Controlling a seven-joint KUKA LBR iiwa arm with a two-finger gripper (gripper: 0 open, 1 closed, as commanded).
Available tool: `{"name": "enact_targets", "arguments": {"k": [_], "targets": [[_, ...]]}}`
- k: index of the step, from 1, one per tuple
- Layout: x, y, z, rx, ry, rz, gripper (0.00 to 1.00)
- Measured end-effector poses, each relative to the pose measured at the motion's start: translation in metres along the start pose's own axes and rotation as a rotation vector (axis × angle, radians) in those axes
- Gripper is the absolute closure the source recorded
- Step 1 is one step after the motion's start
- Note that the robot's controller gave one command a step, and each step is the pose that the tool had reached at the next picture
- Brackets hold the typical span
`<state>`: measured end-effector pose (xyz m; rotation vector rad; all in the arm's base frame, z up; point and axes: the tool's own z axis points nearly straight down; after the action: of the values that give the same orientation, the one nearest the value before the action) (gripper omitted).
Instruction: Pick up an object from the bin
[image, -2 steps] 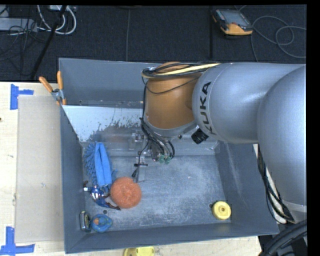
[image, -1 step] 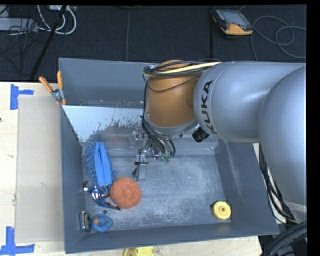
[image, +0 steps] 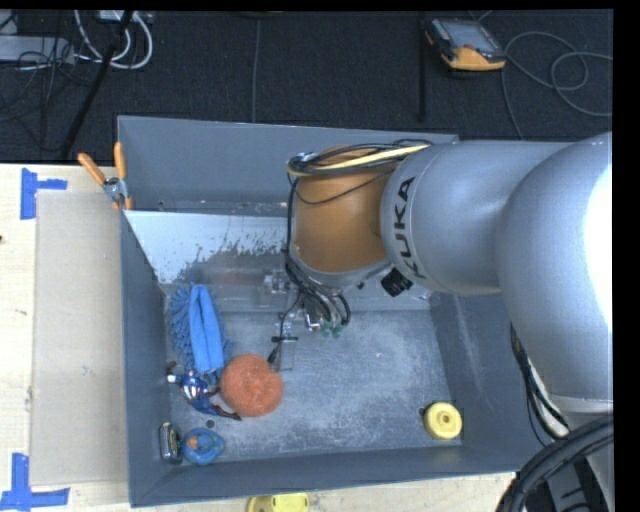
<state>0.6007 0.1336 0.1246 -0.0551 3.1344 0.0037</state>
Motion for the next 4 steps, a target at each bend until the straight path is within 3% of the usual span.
{"name": "enact_targets", "arguments": {"k": [1, 2, 3, 4], "targets": [[0.048, 0.002, 0.034, 0.003, 0.009, -0.011, 0.00], [0.075, 0.017, 0.045, 0.002, 0.016, -0.014, 0.00], [0.122, 0.020, 0.055, 0.003, 0.012, 0.100, 1.00], [0.122, 0.020, 0.055, 0.003, 0.012, 0.101, 1.00]]}}
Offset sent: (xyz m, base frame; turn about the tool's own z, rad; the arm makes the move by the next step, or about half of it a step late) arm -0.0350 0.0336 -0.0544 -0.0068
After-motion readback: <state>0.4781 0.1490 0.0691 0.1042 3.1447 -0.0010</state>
